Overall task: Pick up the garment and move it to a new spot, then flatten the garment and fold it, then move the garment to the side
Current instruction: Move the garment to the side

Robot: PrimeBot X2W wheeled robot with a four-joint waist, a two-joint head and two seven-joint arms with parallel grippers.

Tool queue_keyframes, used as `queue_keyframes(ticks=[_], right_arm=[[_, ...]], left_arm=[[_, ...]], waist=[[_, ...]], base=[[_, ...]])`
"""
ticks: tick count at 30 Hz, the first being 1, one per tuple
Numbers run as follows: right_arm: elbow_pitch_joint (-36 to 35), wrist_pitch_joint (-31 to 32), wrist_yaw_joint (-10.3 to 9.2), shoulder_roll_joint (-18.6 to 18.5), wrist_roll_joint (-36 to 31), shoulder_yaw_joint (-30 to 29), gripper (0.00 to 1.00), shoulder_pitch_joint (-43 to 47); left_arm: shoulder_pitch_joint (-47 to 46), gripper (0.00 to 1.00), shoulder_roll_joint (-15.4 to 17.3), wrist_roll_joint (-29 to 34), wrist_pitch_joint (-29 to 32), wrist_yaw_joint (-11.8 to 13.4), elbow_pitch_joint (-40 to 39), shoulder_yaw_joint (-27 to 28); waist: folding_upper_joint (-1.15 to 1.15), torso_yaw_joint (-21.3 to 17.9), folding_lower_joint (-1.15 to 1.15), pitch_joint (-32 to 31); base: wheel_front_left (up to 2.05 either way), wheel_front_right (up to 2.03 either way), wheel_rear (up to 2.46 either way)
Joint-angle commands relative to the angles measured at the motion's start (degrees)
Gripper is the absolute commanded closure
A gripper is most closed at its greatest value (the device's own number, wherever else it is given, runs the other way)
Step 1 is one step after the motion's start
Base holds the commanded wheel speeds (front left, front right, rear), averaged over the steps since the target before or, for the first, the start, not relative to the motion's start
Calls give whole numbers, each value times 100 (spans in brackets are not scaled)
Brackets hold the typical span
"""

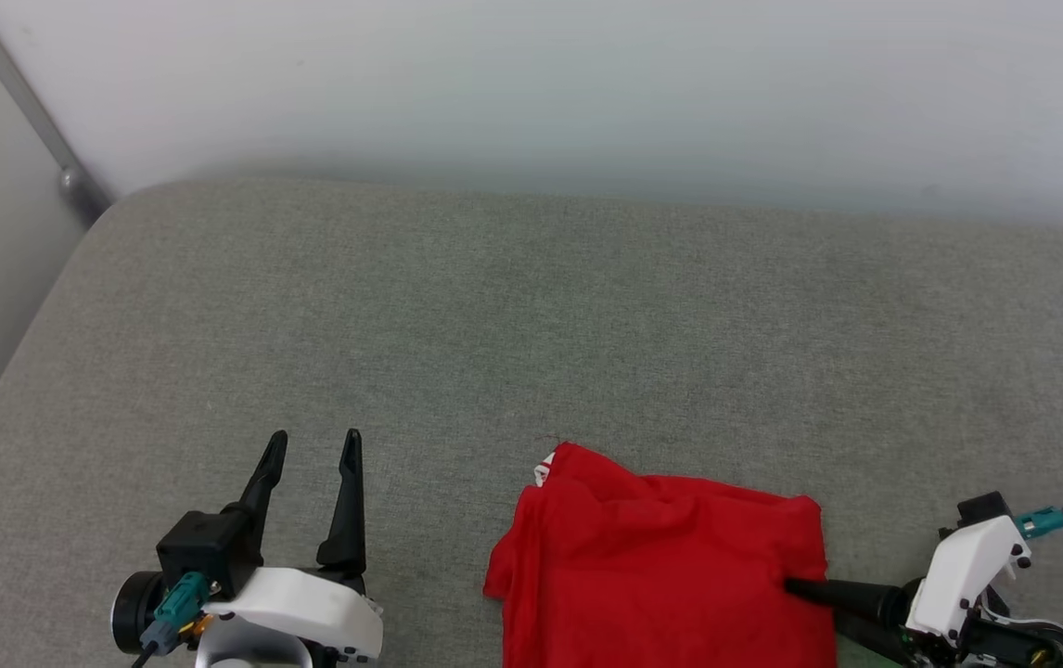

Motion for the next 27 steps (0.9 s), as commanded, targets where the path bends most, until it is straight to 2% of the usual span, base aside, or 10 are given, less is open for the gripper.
queue_keyframes(ticks=[1, 4, 5, 6, 8, 13, 16, 22, 27], right_arm=[[200, -15, -3, 61, 99, 120, 0, -94], [318, -74, -4, 70, 199, 204, 0, -128], [366, -90, -4, 75, 258, 250, 27, -153], [393, -112, -4, 78, 298, 301, 60, -167], [434, -156, -3, 80, 373, 408, 100, -187], [353, -265, -2, -75, 457, 693, 100, -225], [192, -475, -2, -292, 221, 1035, 100, -161], [4, -1276, -2, -1018, -1003, 1953, 100, -190], [168, -1705, -3, -1427, -1875, 2325, 100, -420]], left_arm=[[-105, 0, -11, 33, -21, 8, 18, -3], [-93, 0, -14, 26, -26, 13, 44, 0], [-90, 0, -15, 27, -29, 21, 51, 9], [-87, 0, -15, 25, -32, 28, 56, 17], [-102, 0, -16, 29, -38, 24, 74, 15], [-35, 0, -30, 10, -36, 35, 156, 10], [74, 0, -44, -16, -41, 60, 209, 11], [190, 0, -49, -40, -52, 89, 185, 36], [289, 0, -80, -51, -60, 127, 116, 84]], waist=[[0, 51, 0, 49], [0, 65, 0, 46], [0, 66, 0, 37], [0, 62, 0, 32], [0, 65, 0, 12], [0, 7, 0, -146], [0, -72, 0, -308], [0, -383, 0, -489], [0, -882, 0, -547]], base=[[0, 0, 0], [0, 0, 0], [0, 0, 0], [0, 0, 0], [0, 0, 0], [0, 0, 0], [0, 0, 0], [0, 0, 0], [0, 0, 0]])
